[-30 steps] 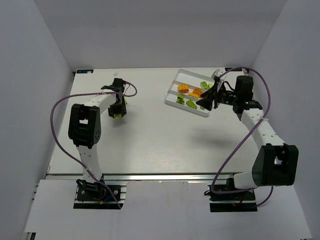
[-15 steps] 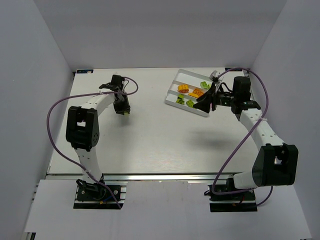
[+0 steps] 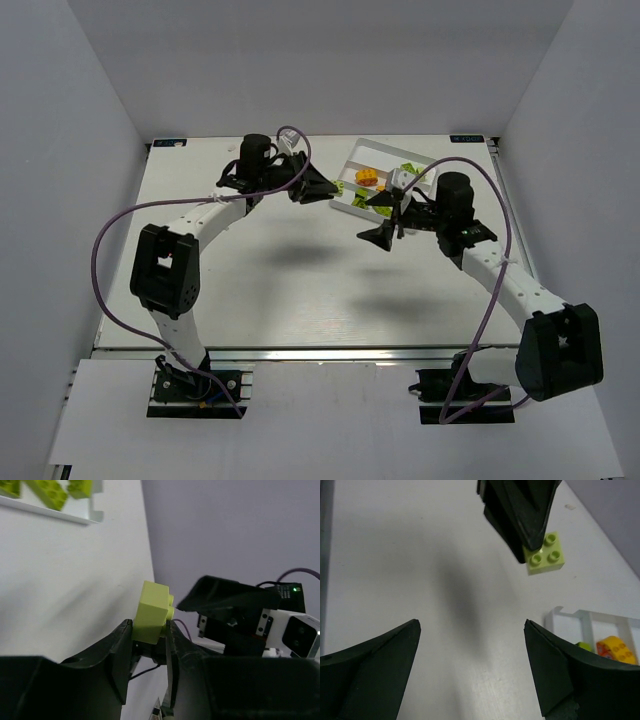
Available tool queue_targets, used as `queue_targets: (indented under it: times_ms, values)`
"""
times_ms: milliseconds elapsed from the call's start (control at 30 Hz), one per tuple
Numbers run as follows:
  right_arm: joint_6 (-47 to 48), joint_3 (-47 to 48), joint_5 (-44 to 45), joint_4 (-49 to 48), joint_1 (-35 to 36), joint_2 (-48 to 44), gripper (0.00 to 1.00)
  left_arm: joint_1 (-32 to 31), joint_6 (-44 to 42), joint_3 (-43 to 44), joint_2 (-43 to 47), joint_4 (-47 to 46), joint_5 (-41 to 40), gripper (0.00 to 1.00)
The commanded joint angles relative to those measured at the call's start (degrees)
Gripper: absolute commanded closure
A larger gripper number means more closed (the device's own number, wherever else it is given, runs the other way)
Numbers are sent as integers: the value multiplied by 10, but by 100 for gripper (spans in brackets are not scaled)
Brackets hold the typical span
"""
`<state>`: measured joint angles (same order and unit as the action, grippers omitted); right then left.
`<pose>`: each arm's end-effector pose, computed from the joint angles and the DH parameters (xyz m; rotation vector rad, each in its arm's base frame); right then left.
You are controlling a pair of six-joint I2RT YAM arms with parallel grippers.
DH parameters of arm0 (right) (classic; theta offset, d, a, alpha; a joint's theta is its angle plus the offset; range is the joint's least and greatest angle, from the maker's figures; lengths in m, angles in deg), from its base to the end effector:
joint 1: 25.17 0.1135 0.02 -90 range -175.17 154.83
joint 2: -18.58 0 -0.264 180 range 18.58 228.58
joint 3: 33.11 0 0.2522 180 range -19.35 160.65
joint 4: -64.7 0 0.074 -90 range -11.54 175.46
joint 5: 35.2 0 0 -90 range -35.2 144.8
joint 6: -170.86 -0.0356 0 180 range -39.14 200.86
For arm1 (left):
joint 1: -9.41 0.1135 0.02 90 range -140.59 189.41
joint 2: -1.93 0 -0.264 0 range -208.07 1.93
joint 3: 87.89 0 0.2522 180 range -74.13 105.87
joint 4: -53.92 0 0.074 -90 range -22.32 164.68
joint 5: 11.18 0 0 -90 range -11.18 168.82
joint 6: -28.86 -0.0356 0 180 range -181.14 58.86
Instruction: Sort the legos into containers by color
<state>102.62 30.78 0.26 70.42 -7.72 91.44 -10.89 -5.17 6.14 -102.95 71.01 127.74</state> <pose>0.2612 0.1125 0.3024 -1.1799 1.3433 0.8076 0.3860 -0.1714 0.2755 -0.1026 2.3210 -1.6342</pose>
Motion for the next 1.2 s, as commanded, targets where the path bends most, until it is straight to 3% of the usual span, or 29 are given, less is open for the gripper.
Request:
queue_targets:
  times_ms: [0, 200, 500, 667, 967, 1033, 1167]
  values:
    - [23, 31, 104, -98, 33, 10, 11, -17, 66, -7, 35, -84, 60, 84]
    - [57, 66, 187, -102, 55, 47, 11, -41, 85, -20, 41, -118, 76, 83]
    - [86, 77, 164, -89, 58, 55, 11, -52, 84, -29, 40, -127, 92, 83]
    - [110, 86, 138, -73, 59, 62, 17, -57, 83, -27, 36, -129, 106, 81]
    - [143, 109, 103, -37, 58, 80, 55, -62, 82, -32, 34, -129, 118, 80]
    - [147, 113, 97, -30, 58, 81, 69, -62, 83, -32, 33, -131, 119, 78]
    - [151, 110, 91, -32, 56, 74, 82, -62, 82, -29, 30, -126, 115, 66]
